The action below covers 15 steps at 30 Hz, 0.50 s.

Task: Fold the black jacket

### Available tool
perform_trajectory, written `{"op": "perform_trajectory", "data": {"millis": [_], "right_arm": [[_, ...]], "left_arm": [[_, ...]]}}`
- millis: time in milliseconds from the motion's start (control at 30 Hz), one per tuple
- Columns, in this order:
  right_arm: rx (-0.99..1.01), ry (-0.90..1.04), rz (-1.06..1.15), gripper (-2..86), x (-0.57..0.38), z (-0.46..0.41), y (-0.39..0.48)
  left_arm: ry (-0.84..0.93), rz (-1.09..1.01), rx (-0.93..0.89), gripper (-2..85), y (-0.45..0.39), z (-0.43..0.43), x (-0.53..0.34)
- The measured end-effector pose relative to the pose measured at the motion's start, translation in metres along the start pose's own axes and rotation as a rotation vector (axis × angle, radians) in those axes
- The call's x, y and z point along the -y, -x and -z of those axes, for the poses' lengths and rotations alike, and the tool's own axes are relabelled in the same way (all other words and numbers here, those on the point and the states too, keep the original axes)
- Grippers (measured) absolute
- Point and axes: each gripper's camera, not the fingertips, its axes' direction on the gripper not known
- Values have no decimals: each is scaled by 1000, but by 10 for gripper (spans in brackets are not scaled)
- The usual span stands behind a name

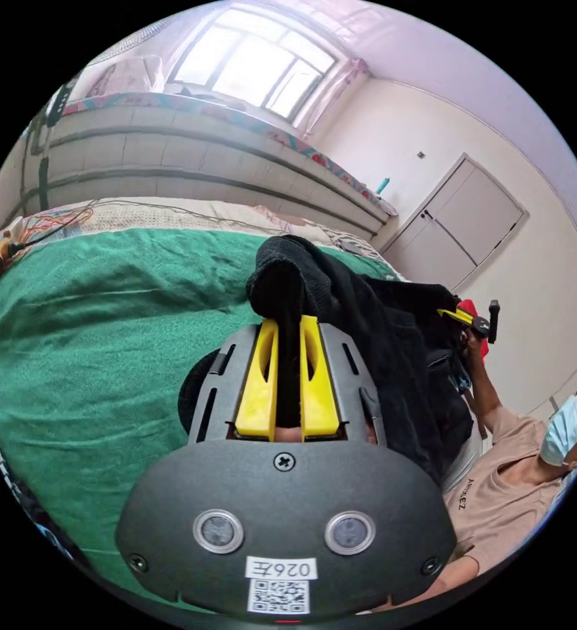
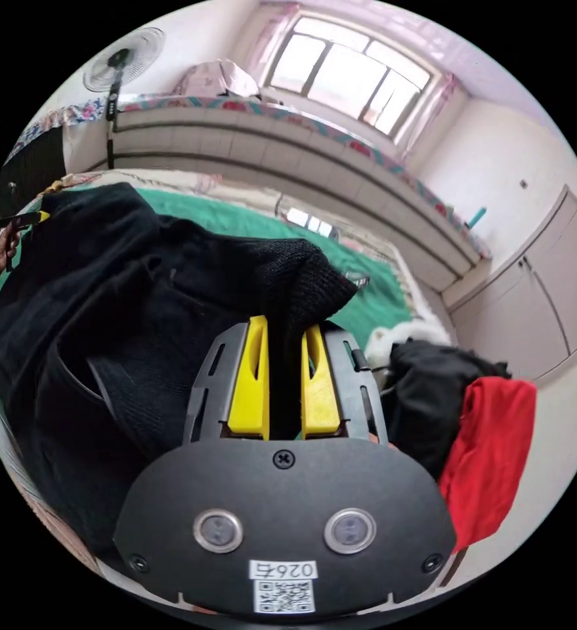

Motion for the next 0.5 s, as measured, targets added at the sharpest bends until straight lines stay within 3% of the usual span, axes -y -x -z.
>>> {"op": "perform_trajectory", "data": {"millis": [67, 200, 300, 400, 500], "right_arm": [[-52, -112, 56, 36, 36, 31, 7], [-132, -107, 106, 50, 110, 6, 14], [-57, 92, 32, 22, 148, -48, 11], [-88, -8, 6, -8, 122, -32, 12], [30, -100, 8, -9, 62, 4, -1]], "left_arm": [[-47, -18, 134, 58, -3, 32, -7], [-26, 91, 311, 66, 31, 40, -7], [39, 268, 249, 77, 77, 37, -24], [-114, 247, 76, 63, 86, 68, -64], [-171, 215, -51, 60, 77, 96, -111]]}}
